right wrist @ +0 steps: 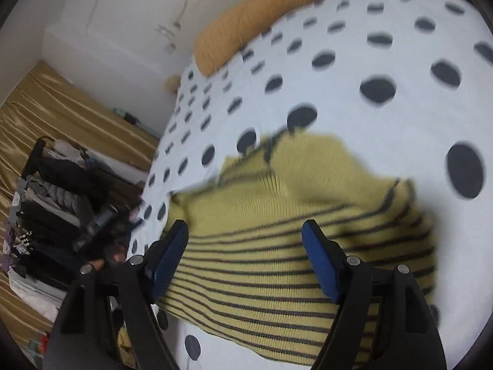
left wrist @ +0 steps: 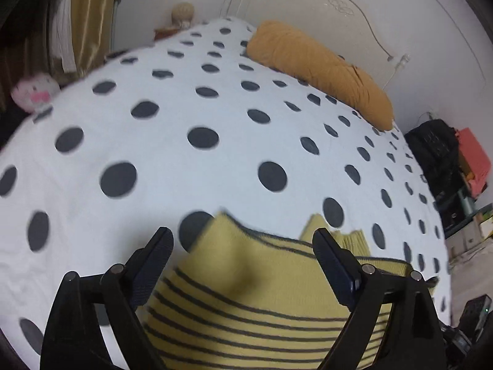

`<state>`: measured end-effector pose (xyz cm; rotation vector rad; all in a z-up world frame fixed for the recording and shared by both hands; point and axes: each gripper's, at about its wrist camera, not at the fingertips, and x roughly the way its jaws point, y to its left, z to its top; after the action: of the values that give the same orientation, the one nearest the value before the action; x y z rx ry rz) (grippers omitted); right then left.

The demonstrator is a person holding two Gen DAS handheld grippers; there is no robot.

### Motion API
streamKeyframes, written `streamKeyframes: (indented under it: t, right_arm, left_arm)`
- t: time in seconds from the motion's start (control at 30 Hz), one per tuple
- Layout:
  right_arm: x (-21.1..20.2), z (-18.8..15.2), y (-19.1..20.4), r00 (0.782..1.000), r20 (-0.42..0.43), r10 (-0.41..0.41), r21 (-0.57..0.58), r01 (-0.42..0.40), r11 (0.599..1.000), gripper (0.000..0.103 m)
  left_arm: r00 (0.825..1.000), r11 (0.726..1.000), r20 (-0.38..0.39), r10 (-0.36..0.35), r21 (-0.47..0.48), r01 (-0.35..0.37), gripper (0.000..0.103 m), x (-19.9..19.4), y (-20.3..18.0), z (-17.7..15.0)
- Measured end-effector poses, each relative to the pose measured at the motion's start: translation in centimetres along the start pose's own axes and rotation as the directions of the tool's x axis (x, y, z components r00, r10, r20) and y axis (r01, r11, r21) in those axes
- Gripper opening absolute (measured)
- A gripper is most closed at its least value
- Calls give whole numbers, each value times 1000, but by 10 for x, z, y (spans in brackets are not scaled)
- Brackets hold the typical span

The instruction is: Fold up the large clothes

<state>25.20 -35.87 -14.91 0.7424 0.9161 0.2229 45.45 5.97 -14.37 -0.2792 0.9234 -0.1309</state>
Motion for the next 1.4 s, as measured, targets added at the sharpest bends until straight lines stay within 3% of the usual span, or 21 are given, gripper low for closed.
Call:
streamKeyframes:
  t: [0.1, 0.13, 0.27, 0.3, 0.33, 0.4, 0.47, 0.57, 0.63, 0.67, 0.77, 0.83, 0.87, 0.97, 1.07, 1.13, 1.17, 1.2, 1.23, 1.3, 1.4]
  right_arm:
    - [45, 11, -17, 995, -38, -89, -6, 89, 996, 41]
    - [56, 17, -26, 989, -37, -141, 1, 141, 990, 39]
    - [72, 46, -70, 917, 6, -399, 37, 399, 916, 11]
    - [67, 52, -80, 881, 26, -473, 30, 472, 881, 8]
    - [61, 56, -88, 861, 38, -507, 28, 506, 862, 8]
    - [39, 64, -100, 855, 52, -517, 69, 513, 856, 3]
    - [8, 64, -90, 821, 135, -554, 71, 550, 832, 10]
    - [-26, 37, -62, 918, 125, -376, 22, 376, 926, 10]
    - [-33, 8, -40, 945, 73, -318, -43, 321, 946, 10]
    - [-35, -11, -31, 955, 40, -292, -76, 295, 953, 10]
    - [-26, -51, -36, 965, -76, -251, -62, 247, 967, 10]
    - [-17, -69, -54, 947, -129, -295, -45, 292, 955, 9]
    - [-16, -74, -70, 944, -146, -295, -10, 297, 955, 2]
    - [-29, -73, -100, 958, -147, -246, 60, 257, 964, 0]
    - [-55, -68, -100, 952, -102, -290, 88, 299, 950, 0]
    - [-79, -67, -95, 949, -60, -310, 110, 315, 943, 10]
    - [-93, -69, -91, 951, -43, -306, 127, 309, 943, 35]
    - [-103, -73, -86, 953, -32, -300, 139, 301, 943, 74]
    - [-113, -78, -82, 957, -12, -290, 157, 289, 945, 88]
    - [-127, -91, -78, 969, 57, -239, 190, 225, 956, 90]
    - [-110, -107, -86, 987, 21, -162, 268, 150, 952, 90]
  left_arm:
    - [996, 1000, -91, -6, 26, 9, 92, 7, 3, -3]
    - [993, 999, -115, -8, 34, 12, 92, 8, 5, -9]
    - [986, 997, -167, 22, 80, -8, 92, 10, 17, -45]
    - [983, 995, -178, 45, 96, -28, 92, 12, 20, -54]
    - [979, 990, -183, 87, 123, -65, 92, 12, 24, -64]
    - [977, 977, -153, 151, 177, -123, 91, 6, 26, -80]
    - [979, 967, -114, 172, 207, -146, 91, -9, 23, -94]
    - [992, 969, -83, 94, 237, -71, 92, -30, 7, -120]
    - [993, 949, -69, 97, 309, -71, 92, -30, -9, -137]
    - [988, 931, -73, 137, 349, -103, 92, -22, -15, -147]
    - [955, 905, -113, 273, 367, -215, 92, 5, -1, -165]
    - [961, 930, -137, 241, 316, -188, 93, 11, 22, -171]
    - [964, 941, -140, 226, 288, -179, 94, 9, 33, -172]
    - [962, 973, -183, 205, 146, -179, 102, 1, 68, -168]
    - [967, 986, -193, 169, 47, -163, 99, -21, 89, -167]
    - [971, 982, -148, 188, 20, -188, 96, -50, 90, -167]
    - [979, 987, -128, 159, -3, -161, 98, -67, 89, -169]
    - [988, 994, -118, 100, -36, -105, 98, -80, 89, -174]
    - [991, 996, -118, 56, -58, -63, 99, -86, 89, -178]
    - [986, 993, -155, -55, -116, 37, 100, -86, 87, -192]
    - [969, 980, -214, -123, -179, 85, 100, -63, 82, -207]
